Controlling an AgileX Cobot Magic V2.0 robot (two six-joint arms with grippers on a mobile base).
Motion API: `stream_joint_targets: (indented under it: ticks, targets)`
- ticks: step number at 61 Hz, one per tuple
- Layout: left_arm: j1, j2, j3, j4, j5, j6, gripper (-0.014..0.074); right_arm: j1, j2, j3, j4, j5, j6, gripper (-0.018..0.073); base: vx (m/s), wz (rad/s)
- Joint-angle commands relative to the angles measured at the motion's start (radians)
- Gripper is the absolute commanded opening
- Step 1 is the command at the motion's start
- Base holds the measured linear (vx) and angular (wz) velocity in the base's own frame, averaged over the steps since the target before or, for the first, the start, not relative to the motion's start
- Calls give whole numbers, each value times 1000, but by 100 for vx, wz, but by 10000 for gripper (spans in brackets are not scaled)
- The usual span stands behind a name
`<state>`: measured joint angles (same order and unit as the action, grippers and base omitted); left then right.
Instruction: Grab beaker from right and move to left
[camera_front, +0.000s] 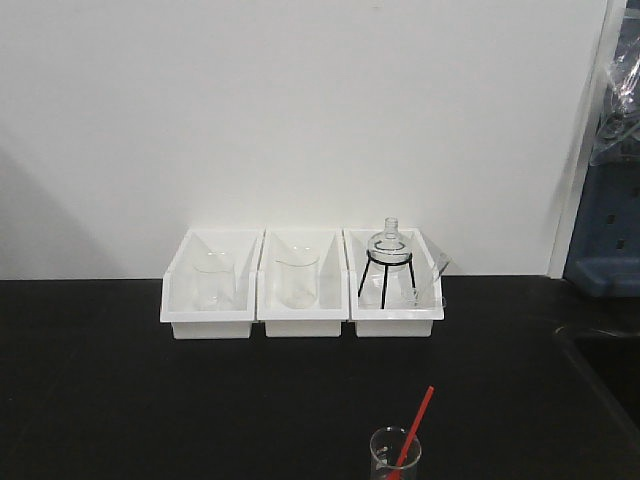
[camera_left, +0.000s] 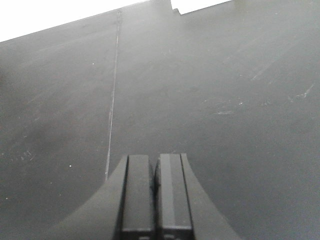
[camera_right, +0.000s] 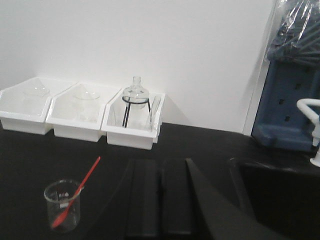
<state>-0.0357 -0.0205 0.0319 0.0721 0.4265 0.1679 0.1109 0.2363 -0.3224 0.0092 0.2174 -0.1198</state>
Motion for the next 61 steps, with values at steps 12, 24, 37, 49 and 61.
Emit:
stream_joint_targets:
  ticks: [12, 24, 37, 49, 61]
  targets:
    - [-6, -6, 19, 0, -76, -1, -6, -105, -248, 270, 108, -187, 6, -8, 0, 0]
    - [-6, -6, 19, 0, -76, -1, -6, -106, -259, 361, 83, -217, 54, -8, 0, 0]
    - [-6, -6, 19, 0, -77, -1, -6, -106, -260, 361, 53, -217, 54, -8, 0, 0]
    - [-6, -6, 19, 0, -77, -1, -6, -106, -260, 361, 56, -217, 54, -8, 0, 0]
    - [-6, -6, 19, 0, -77, -1, -6, -106, -260, 361, 56, -217, 54, -8, 0, 0]
